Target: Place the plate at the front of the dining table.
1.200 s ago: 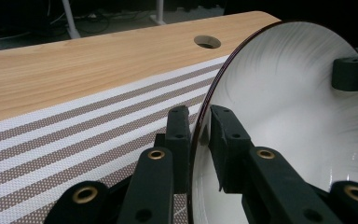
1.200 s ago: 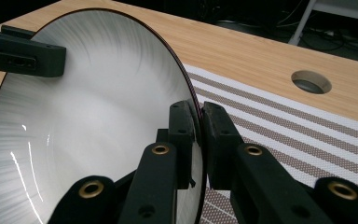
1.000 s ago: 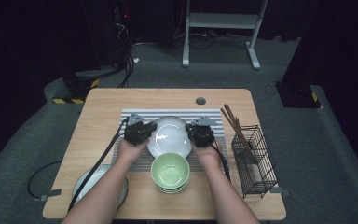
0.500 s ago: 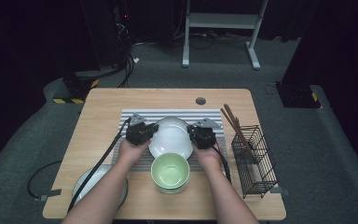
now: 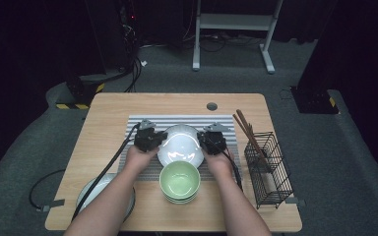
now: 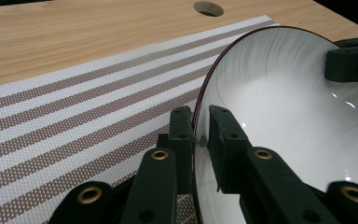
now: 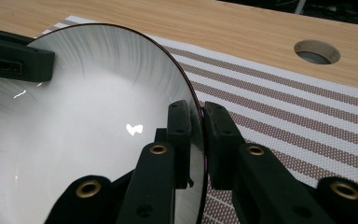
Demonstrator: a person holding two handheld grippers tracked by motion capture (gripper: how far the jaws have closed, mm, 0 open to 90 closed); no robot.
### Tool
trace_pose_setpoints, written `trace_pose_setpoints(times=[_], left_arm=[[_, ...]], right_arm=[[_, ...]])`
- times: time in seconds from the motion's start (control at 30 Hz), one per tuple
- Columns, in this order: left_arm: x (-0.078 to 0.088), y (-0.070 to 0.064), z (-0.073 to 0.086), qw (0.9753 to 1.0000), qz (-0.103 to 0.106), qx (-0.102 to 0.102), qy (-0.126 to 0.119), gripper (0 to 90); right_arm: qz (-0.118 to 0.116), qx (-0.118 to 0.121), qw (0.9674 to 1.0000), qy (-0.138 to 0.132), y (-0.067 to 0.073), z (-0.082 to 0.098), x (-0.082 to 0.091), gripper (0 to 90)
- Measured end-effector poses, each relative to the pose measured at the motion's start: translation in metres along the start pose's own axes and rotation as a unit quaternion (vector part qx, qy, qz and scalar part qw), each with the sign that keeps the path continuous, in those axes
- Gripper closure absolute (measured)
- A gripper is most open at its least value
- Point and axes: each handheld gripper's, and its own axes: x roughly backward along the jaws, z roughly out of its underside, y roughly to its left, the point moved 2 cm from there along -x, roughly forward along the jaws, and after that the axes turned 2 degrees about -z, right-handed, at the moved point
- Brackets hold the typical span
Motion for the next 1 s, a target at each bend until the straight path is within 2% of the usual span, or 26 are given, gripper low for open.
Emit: trace_pose_setpoints(times=[0.57, 0.67, 1.0], left_arm=[[-0.014, 0.009, 0.005, 0.9997, -0.003, 0.015, 0.021, 78.8], [-0.017, 0.010, 0.004, 0.9996, -0.004, 0.011, 0.026, 78.7], [-0.027, 0.015, 0.009, 0.9984, -0.009, 0.024, 0.050, 78.1]], right_arm=[[0.007, 0.005, 0.9998, 0.020, -0.003, 0.000, -0.018, 80.2], [0.009, 0.006, 0.9997, 0.021, -0.004, 0.001, -0.020, 79.9], [0.022, 0.005, 0.9989, 0.040, -0.004, 0.005, -0.035, 78.5]])
